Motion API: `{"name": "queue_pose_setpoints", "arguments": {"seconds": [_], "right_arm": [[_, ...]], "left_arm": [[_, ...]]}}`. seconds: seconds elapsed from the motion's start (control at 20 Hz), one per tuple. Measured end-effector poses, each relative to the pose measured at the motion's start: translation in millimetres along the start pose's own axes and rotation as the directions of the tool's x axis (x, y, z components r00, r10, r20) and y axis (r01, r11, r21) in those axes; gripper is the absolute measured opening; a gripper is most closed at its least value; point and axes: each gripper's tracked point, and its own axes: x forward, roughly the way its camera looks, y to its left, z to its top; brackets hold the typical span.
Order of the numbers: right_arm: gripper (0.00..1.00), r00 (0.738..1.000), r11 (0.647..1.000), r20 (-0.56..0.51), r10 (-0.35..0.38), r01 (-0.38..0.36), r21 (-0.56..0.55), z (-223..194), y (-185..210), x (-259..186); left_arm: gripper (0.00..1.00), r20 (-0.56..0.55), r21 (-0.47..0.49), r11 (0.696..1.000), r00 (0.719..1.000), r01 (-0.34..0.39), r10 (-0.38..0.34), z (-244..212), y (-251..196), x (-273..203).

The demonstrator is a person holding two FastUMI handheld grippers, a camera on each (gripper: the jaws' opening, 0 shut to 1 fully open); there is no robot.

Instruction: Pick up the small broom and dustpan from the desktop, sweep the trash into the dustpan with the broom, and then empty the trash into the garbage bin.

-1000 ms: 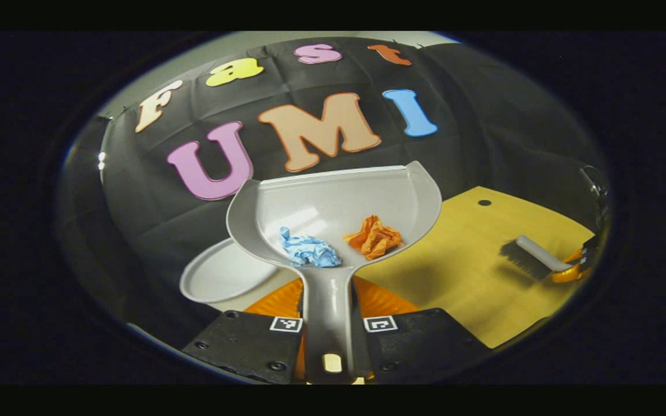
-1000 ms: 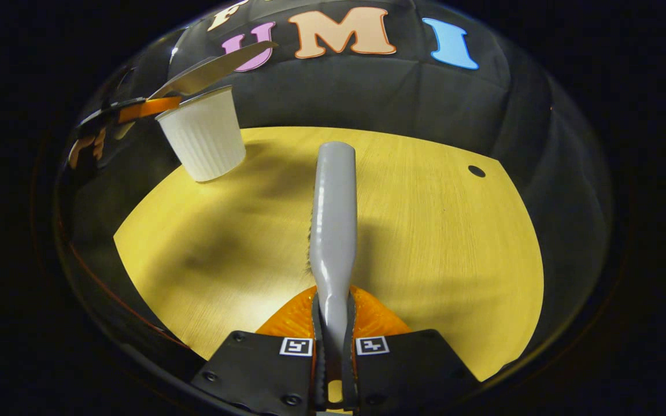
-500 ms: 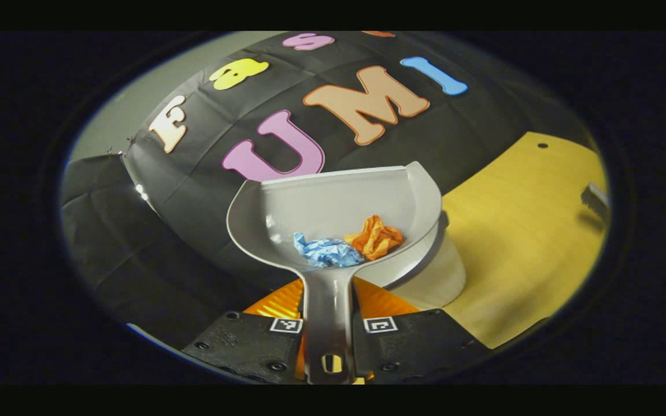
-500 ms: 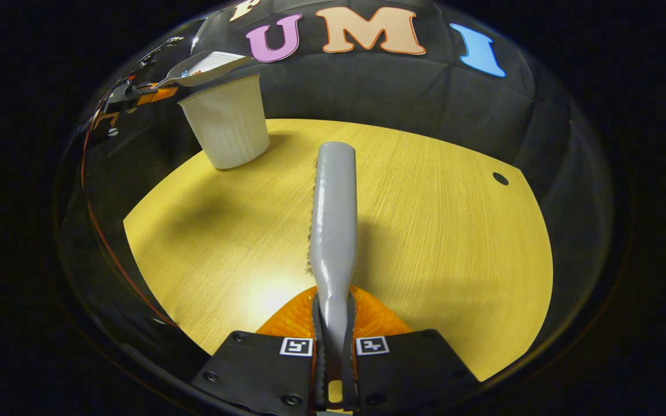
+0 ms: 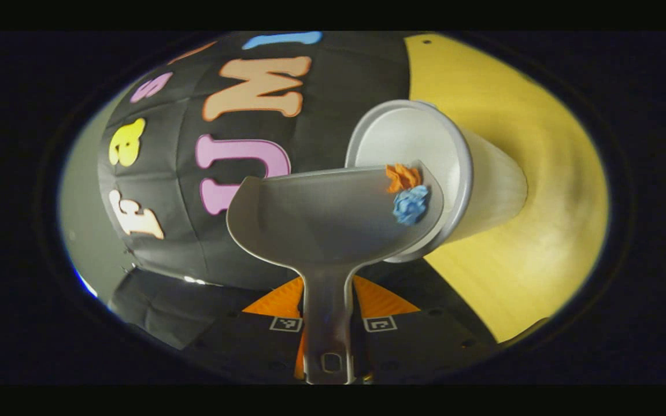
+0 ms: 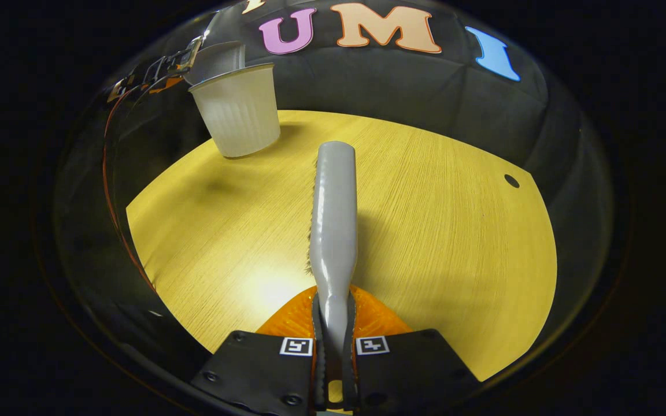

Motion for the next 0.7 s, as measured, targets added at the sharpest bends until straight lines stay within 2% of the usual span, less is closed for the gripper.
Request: {"name": "queue_pose_setpoints", "arguments": {"seconds": [0.15, 0.3, 0.4, 0.5, 0.6, 0.7], "right_arm": [[0.13, 1.000, 1.000, -0.007, -0.002, 0.002, -0.011, -4, 4, 5], [0.13, 1.000, 1.000, 0.004, -0.002, 0.002, 0.001, -6, 3, 5], [0.13, 1.000, 1.000, 0.006, -0.006, 0.006, 0.011, -9, 0, 3], [0.13, 1.000, 1.000, 0.008, -0.016, 0.016, 0.024, -10, -1, 2], [0.13, 1.000, 0.999, 0.016, -0.026, 0.025, 0.047, -10, -6, -2], [0.13, 0.999, 0.996, 0.026, -0.039, 0.037, 0.081, -10, -13, -7]], "left_arm": [[0.24, 0.009, 0.142, 0.990, 1.000, -0.022, 0.021, 2, 6, 6], [0.24, 0.015, 0.104, 0.995, 1.000, -0.005, 0.003, 3, 2, 5], [0.22, 0.014, -0.023, 0.999, 0.999, 0.031, -0.031, 5, -6, 3], [0.23, 0.022, -0.207, 0.976, 0.998, 0.069, -0.066, 6, -12, -2], [0.22, 0.041, -0.382, 0.920, 0.996, 0.087, -0.077, 10, -14, -12], [0.21, 0.077, -0.557, 0.823, 0.993, 0.114, -0.086, 23, -13, -26]]}}
